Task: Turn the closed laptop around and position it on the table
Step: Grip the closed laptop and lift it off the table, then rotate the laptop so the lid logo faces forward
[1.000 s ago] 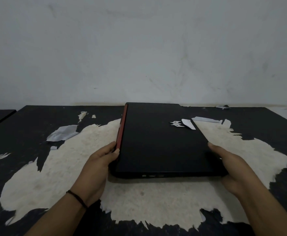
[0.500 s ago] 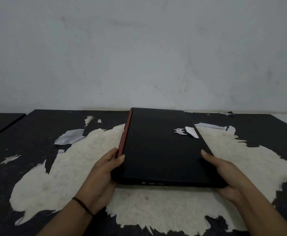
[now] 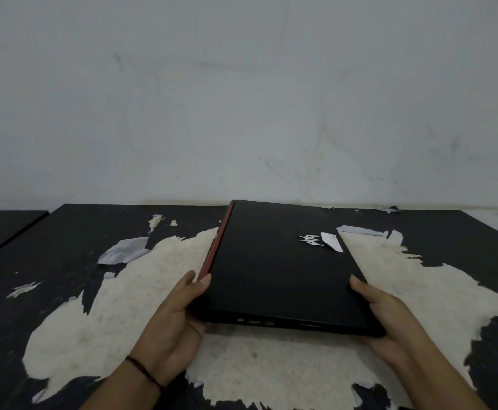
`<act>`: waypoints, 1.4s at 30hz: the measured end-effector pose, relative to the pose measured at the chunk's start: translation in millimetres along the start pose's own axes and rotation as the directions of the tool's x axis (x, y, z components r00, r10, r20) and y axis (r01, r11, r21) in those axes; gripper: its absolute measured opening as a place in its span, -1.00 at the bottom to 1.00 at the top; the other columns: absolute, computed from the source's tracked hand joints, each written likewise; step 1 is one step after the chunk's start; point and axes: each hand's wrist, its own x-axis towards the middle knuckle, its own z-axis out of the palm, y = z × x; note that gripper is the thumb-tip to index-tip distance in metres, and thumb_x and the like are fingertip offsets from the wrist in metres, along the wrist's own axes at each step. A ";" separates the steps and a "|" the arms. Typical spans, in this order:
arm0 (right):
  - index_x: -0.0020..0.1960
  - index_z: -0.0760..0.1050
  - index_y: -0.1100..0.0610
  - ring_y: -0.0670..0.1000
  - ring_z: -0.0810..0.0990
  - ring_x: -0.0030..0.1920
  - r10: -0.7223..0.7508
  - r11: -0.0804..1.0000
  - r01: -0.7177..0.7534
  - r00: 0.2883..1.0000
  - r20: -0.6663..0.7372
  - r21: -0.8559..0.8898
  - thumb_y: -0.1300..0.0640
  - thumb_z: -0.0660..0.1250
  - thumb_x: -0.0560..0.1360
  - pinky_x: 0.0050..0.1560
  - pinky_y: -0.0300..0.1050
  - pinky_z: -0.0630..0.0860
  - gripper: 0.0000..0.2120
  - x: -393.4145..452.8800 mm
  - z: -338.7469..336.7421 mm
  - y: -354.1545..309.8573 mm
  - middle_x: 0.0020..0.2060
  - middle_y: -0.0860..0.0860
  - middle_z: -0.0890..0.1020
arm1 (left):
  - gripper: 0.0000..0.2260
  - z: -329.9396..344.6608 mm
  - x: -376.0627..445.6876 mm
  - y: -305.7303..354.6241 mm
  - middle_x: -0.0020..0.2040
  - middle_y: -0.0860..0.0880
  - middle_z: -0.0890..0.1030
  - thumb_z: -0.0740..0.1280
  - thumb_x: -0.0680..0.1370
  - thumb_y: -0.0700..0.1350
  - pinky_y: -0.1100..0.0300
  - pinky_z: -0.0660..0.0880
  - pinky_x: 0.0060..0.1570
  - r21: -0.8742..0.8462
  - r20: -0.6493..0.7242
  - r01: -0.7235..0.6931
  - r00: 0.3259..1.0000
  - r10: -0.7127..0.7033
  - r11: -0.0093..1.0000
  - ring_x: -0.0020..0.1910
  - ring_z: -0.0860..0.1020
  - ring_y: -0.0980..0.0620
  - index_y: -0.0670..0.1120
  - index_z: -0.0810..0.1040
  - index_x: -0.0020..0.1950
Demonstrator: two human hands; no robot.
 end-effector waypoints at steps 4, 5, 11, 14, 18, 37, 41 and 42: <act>-0.04 0.59 0.25 0.09 0.72 -0.29 -0.010 1.000 0.010 1.000 -0.024 0.010 0.15 0.25 0.52 -0.30 -0.04 0.64 -0.80 -6.9 6.6 1.6 -0.22 0.13 0.74 | -0.72 12.0 -9.5 -7.8 0.07 -0.17 0.68 0.40 0.36 -0.18 0.12 0.62 -0.05 -0.084 -0.091 -0.038 0.995 0.030 0.996 -0.04 0.68 -0.05 -0.27 0.58 0.03; -0.04 0.59 0.25 0.08 0.72 -0.30 -0.014 1.000 0.015 0.999 -0.032 0.022 0.15 0.25 0.52 -0.37 -0.07 0.63 -0.80 -9.0 8.8 2.2 -0.24 0.12 0.74 | -0.79 16.6 -14.4 -10.4 0.03 -0.15 0.70 0.36 0.39 -0.21 0.16 0.63 -0.11 -0.107 -0.105 -0.048 0.994 0.036 0.993 -0.09 0.69 -0.02 -0.23 0.61 0.00; -0.07 0.58 0.24 0.11 0.71 -0.26 -0.070 0.997 0.072 0.996 -0.053 0.019 0.16 0.23 0.54 -0.37 -0.08 0.60 -0.81 -20.6 23.4 5.6 -0.31 0.09 0.74 | -0.68 41.6 -35.2 -31.2 0.05 -0.13 0.70 0.39 0.39 -0.21 -0.05 0.51 0.17 -0.168 -0.044 0.042 0.998 -0.050 0.985 0.10 0.61 -0.12 -0.11 0.59 0.14; -0.07 0.57 0.24 0.05 0.71 -0.34 -0.092 0.995 0.095 0.994 -0.058 0.041 0.17 0.23 0.54 -0.40 -0.12 0.57 -0.81 -24.6 30.7 10.2 -0.35 0.07 0.73 | -0.63 53.1 -39.0 -41.0 0.05 -0.11 0.70 0.41 0.36 -0.20 -0.01 0.51 0.14 -0.144 -0.007 0.068 0.998 -0.070 0.987 0.07 0.63 -0.10 -0.09 0.56 0.17; -0.08 0.58 0.25 0.11 0.71 -0.26 -0.125 0.992 0.127 0.989 -0.074 0.025 0.15 0.23 0.54 -0.28 -0.02 0.56 -0.79 -29.4 38.4 19.7 -0.32 0.08 0.74 | -0.63 60.2 -38.0 -43.4 0.09 -0.14 0.68 0.40 0.38 -0.26 0.07 0.57 0.05 -0.138 -0.075 0.040 0.996 -0.050 0.990 0.09 0.62 -0.10 -0.16 0.55 0.19; -0.06 0.48 0.24 0.11 0.52 -0.38 0.008 0.983 -0.017 0.999 0.047 0.181 -0.19 0.22 0.47 -0.38 0.00 0.60 -0.55 -0.9 38.8 13.6 -0.35 0.13 0.54 | -0.64 53.4 -33.7 -1.3 0.10 -0.21 0.63 0.33 0.35 -0.36 -0.02 0.61 -0.14 -0.017 -0.033 0.022 0.999 -0.023 1.000 -0.02 0.60 -0.13 -0.21 0.52 0.14; 0.09 0.51 0.25 0.14 0.69 -0.31 0.047 0.991 -0.057 0.996 0.082 0.122 -0.15 0.23 0.49 -0.30 0.03 0.63 -0.53 37.8 30.0 -1.9 -0.27 0.16 0.69 | -0.58 47.7 -32.1 5.8 0.01 -0.15 0.66 0.38 0.22 -0.29 -0.04 0.58 -0.04 -0.010 -0.048 0.016 0.999 -0.016 1.000 -0.06 0.61 -0.13 -0.17 0.55 0.08; 0.14 0.50 0.25 0.15 0.71 -0.26 0.053 0.989 -0.066 0.994 0.101 0.133 -0.16 0.23 0.49 -0.27 0.05 0.64 -0.51 45.3 28.5 -3.4 -0.20 0.18 0.71 | -0.59 47.0 -32.6 6.2 -0.01 -0.14 0.67 0.38 0.23 -0.28 -0.03 0.56 -0.05 -0.009 -0.054 0.020 0.998 -0.021 1.000 -0.06 0.61 -0.13 -0.17 0.56 0.08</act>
